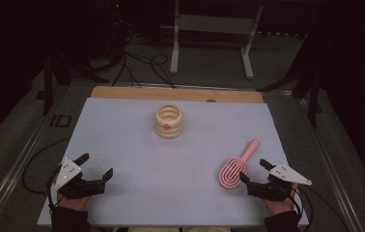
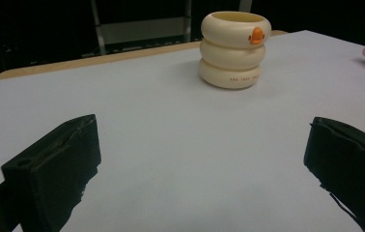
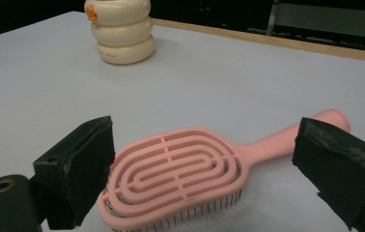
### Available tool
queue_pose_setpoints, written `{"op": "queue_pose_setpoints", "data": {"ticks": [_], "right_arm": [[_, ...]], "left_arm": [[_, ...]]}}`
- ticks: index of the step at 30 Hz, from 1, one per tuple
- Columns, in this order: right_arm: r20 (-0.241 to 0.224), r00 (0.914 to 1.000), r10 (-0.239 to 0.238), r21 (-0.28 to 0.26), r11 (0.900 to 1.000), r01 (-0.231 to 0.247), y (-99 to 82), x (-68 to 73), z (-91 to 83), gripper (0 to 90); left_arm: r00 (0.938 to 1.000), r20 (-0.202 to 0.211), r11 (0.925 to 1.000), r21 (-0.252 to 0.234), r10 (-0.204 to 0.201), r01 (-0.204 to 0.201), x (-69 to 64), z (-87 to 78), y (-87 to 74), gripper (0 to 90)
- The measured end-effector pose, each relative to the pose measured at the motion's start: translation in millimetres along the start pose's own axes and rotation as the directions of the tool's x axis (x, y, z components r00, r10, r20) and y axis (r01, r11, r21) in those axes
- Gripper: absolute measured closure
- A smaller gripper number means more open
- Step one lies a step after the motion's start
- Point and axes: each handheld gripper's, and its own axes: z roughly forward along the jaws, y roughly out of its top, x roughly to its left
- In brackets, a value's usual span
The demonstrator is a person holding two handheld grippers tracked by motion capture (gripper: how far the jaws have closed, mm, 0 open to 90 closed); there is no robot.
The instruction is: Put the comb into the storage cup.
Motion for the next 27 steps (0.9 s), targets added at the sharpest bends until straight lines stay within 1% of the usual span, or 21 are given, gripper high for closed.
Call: {"op": "queue_pose_setpoints", "data": {"ticks": [8,12,15,16,18,19,20,21,23,25,27], "right_arm": [[-0.003,1.0,0.005,0.018,0.9998,-0.005,0.3,-0.9,0.2,7.6],[-0.004,0.9999,0.011,0.048,0.9988,-0.011,0.9,-2.9,-0.2,9.2],[0.002,0.9998,0.018,0.059,0.9981,-0.018,1.1,-3.8,-0.5,9.6],[0.019,0.9995,0.027,0.073,0.9969,-0.029,1.3,-5.3,-1.2,16.1],[0.033,0.9993,0.018,0.076,0.9969,-0.021,1.6,-6.0,-2.2,22.4],[0.033,0.9994,0.013,0.082,0.9965,-0.016,1.8,-6.5,-2.9,25.0],[0.033,0.9994,0.013,0.082,0.9965,-0.016,1.8,-6.5,-2.9,25.0],[0.033,0.9994,0.011,0.088,0.9961,-0.014,1.9,-6.8,-3.1,28.1],[0.035,0.9994,0.0,0.107,0.9943,-0.004,1.3,-7.0,-3.1,37.5],[0.027,0.9995,-0.017,0.127,0.9918,0.014,0.0,-7.0,-2.1,47.3],[0.023,0.9993,-0.029,0.145,0.9891,0.025,-0.4,-6.9,-1.6,54.1]], "left_arm": [[1.0,-0.002,1.0,0.005,0.003,-0.003,-0.5,0.5,-0.2,0.5],[1.0,-0.002,1.0,0.003,0.001,-0.001,-0.6,0.4,-0.1,0.6],[1.0,-0.002,1.0,0.004,0.002,-0.002,-0.6,0.5,-0.2,0.5],[1.0,-0.003,1.0,0.004,0.002,-0.002,-0.8,0.6,-0.2,0.6],[1.0,-0.003,1.0,0.003,0.003,-0.003,-0.9,0.7,-0.2,0.6],[1.0,-0.002,1.0,0.004,0.004,-0.004,-0.9,0.7,-0.2,0.5],[1.0,-0.002,1.0,0.004,0.004,-0.004,-0.9,0.7,-0.2,0.5],[1.0,-0.002,1.0,0.004,0.003,-0.003,-1.0,0.8,-0.3,0.5],[1.0,-0.001,1.0,0.006,0.005,-0.005,-1.0,0.9,-0.3,0.5],[1.0,-0.002,1.0,0.006,0.006,-0.006,-1.1,0.9,-0.3,0.5],[1.0,-0.001,1.0,0.007,0.007,-0.007,-1.1,1.0,-0.3,0.5]]}}
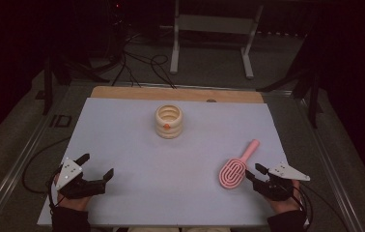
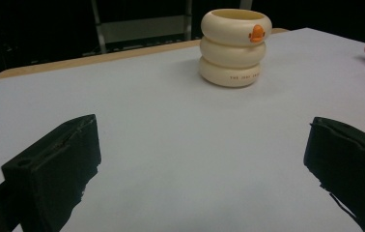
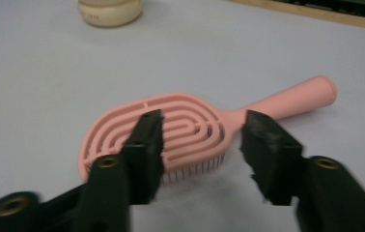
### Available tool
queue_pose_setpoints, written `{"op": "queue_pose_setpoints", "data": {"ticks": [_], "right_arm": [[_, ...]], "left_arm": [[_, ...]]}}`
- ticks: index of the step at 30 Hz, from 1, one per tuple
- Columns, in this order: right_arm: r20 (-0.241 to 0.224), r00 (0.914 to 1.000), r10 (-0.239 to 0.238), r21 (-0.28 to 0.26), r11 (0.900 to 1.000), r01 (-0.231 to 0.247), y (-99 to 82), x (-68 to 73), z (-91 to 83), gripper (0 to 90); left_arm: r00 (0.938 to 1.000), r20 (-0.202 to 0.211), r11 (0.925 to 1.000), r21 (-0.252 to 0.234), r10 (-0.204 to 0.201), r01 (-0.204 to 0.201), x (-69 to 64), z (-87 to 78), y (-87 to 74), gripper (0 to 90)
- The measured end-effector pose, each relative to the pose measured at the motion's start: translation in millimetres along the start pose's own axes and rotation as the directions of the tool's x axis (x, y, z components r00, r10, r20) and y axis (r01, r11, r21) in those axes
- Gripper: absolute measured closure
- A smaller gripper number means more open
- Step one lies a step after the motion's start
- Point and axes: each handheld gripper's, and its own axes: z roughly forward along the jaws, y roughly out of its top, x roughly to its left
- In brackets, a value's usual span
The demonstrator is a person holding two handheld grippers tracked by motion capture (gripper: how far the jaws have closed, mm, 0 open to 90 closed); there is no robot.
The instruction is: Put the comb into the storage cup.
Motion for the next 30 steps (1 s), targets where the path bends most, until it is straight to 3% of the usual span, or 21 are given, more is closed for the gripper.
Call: {"op": "queue_pose_setpoints", "data": {"ticks": [8,17,30], "right_arm": [[0.005,0.9985,-0.054,0.04,0.9977,0.054,-0.6,-1.2,-1.8,88.2],[-0.038,0.993,-0.112,0.103,0.988,0.115,-3.7,1.0,2.1,90.0],[-0.086,0.9884,-0.125,0.174,0.9749,0.138,-9.1,4.8,13.1,90.0]], "left_arm": [[1.0,-0.001,1.0,0.003,0.0,0.0,-0.4,0.5,-0.1,0.6],[1.0,-0.002,1.0,0.002,0.001,-0.001,-0.4,0.5,-0.1,0.6],[1.0,0.002,1.0,0.006,0.003,-0.003,-1.6,1.7,-0.3,0.6]]}}
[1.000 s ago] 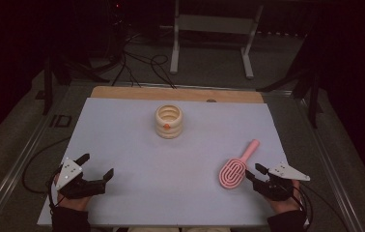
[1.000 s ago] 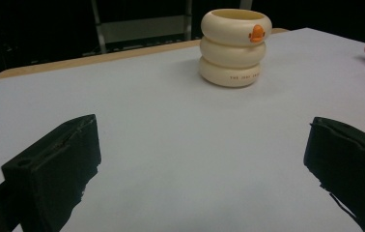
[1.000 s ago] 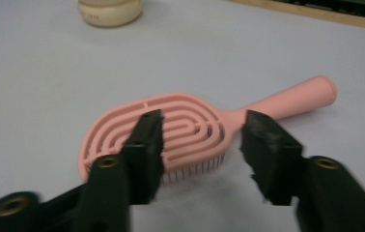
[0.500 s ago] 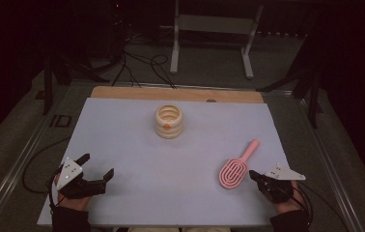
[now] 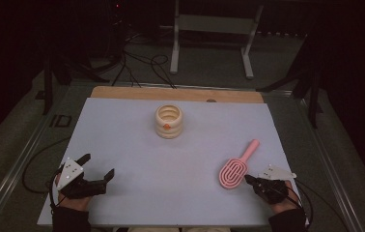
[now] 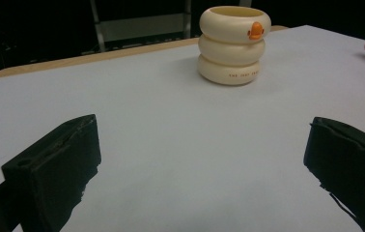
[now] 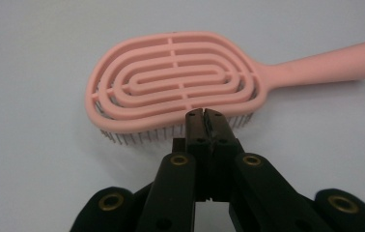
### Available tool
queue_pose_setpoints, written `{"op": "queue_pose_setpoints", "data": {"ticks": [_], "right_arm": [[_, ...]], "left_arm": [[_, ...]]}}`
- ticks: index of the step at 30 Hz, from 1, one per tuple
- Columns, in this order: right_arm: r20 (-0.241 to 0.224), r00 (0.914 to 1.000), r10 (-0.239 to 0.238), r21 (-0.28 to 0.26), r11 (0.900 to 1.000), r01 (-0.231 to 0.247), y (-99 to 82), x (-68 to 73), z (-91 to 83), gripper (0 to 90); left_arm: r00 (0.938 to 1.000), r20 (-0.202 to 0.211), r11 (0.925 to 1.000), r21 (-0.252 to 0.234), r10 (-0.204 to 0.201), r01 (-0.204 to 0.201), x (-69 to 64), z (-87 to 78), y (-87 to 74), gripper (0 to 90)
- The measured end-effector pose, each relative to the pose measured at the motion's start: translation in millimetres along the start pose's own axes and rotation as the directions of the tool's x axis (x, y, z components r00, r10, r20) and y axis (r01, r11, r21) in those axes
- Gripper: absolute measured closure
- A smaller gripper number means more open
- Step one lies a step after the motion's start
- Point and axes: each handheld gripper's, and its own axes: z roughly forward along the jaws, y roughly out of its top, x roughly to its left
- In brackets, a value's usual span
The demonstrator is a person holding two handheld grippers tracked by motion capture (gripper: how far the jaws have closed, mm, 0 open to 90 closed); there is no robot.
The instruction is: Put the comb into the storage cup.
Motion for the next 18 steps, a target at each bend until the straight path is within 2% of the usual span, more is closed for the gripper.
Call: {"op": "queue_pose_setpoints", "data": {"ticks": [8,18], "right_arm": [[-0.015,0.9998,-0.01,0.005,0.9999,0.01,2.2,4.8,4.5,89.9],[-0.019,0.9977,-0.065,0.011,0.9978,0.065,15.2,16.4,16.2,89.9]], "left_arm": [[1.0,0.001,1.0,0.007,0.004,-0.004,-0.7,1.4,-0.4,0.6],[1.0,-0.001,0.9999,0.012,0.007,-0.007,-1.4,2.5,-0.8,0.6]]}}
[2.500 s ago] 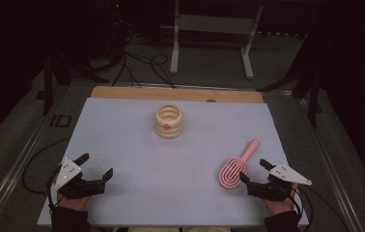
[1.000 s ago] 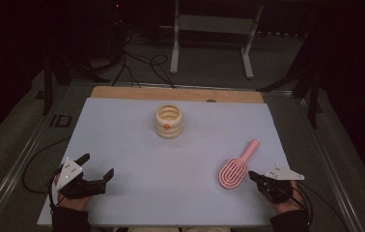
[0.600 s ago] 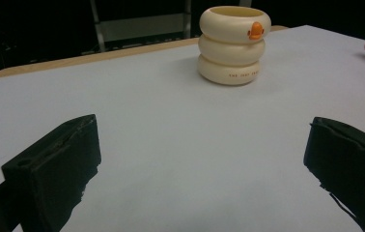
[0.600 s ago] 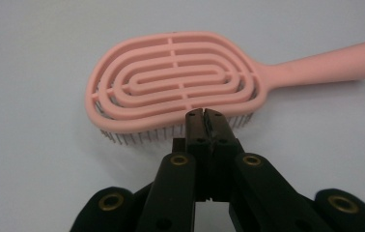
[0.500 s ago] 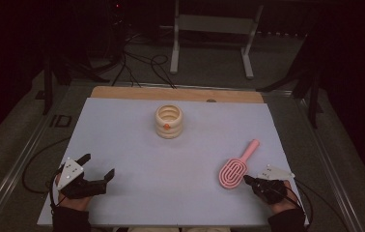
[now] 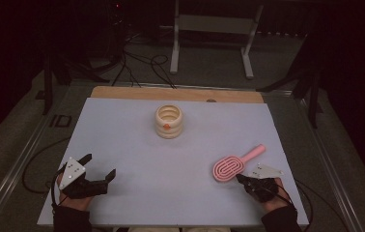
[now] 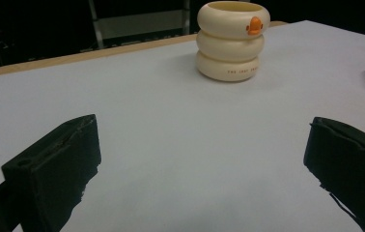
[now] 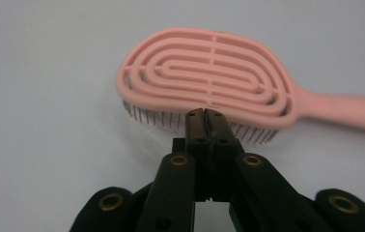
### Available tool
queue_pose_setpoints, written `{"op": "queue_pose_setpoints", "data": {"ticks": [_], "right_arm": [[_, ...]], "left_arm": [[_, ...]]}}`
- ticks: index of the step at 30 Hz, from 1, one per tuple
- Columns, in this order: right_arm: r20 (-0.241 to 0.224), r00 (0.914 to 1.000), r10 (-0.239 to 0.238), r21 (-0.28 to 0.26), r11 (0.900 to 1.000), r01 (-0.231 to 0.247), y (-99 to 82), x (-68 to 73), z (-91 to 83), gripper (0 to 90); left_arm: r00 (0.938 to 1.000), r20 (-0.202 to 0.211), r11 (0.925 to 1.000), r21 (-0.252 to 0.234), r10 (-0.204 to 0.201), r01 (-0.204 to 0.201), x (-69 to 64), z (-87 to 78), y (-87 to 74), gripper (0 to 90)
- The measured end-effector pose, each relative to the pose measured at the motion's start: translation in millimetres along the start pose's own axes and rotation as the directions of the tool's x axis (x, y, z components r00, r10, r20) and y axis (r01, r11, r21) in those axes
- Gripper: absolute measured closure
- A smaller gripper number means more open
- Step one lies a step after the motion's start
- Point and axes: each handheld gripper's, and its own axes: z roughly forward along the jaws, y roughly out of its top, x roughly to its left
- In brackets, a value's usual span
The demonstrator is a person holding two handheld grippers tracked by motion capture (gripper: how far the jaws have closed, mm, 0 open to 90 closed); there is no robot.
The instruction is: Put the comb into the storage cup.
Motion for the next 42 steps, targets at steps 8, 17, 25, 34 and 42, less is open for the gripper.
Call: {"op": "queue_pose_setpoints", "data": {"ticks": [8,17,25,34,42], "right_arm": [[-0.005,0.9996,-0.029,0.014,0.9995,0.029,16.5,8.3,19.3,89.9],[0.009,0.9997,-0.023,0.027,0.9994,0.023,37.6,10.6,45.5,89.8],[0.038,0.9992,-0.009,0.054,0.9985,0.007,51.6,9.5,62.3,89.8],[0.074,0.9958,0.054,0.056,0.9967,-0.058,58.6,-6.0,67.7,89.8],[0.094,0.9922,0.082,0.061,0.9943,-0.088,59.0,-12.1,70.8,89.8]], "left_arm": [[1.0,-0.004,1.0,-0.001,-0.007,0.007,0.9,-1.3,-0.4,0.6],[0.9999,-0.011,0.9999,-0.003,-0.011,0.011,2.1,-2.8,-1.0,0.6],[0.9999,-0.011,0.9999,-0.002,-0.01,0.01,2.3,-2.8,-1.2,0.6],[0.9999,-0.011,0.9999,-0.001,-0.01,0.01,2.4,-2.7,-1.2,0.7],[0.9999,-0.012,0.9999,-0.001,-0.012,0.011,2.8,-2.8,-1.4,0.7]]}}
